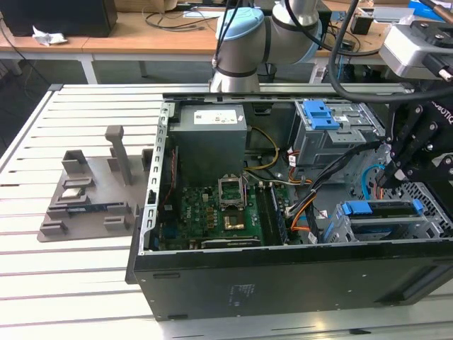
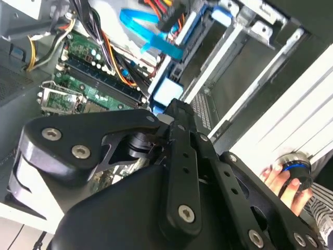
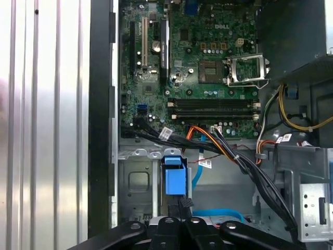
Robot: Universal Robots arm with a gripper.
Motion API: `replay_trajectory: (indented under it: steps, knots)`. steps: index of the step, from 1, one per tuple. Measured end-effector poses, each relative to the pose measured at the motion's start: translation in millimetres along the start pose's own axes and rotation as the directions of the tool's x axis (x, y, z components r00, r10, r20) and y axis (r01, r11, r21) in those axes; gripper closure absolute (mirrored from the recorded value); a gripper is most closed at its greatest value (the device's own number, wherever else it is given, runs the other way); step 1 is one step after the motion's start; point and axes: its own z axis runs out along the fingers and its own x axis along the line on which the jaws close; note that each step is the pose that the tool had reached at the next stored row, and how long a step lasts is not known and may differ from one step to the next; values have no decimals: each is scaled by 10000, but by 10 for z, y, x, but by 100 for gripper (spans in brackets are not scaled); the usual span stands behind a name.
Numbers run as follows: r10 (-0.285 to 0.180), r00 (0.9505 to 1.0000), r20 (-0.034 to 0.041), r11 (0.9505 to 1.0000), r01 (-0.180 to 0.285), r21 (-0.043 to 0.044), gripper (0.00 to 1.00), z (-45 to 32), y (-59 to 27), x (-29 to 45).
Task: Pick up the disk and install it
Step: 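Insert the disk into the insertion slot, then insert the first disk wire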
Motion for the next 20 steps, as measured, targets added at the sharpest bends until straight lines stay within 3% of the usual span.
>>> replay_trajectory:
  steps: [3,8,19,20]
  knots:
    - [0,10000,0,10000,0,-27,89,6,-119,-62]
    - [3,10000,-29,10000,-3,-49,89,26,-311,-105]
    - [3,10000,-29,10000,-3,-48,89,26,-324,-105]
    - [4,10000,-29,10000,-4,-48,83,26,-324,-105]
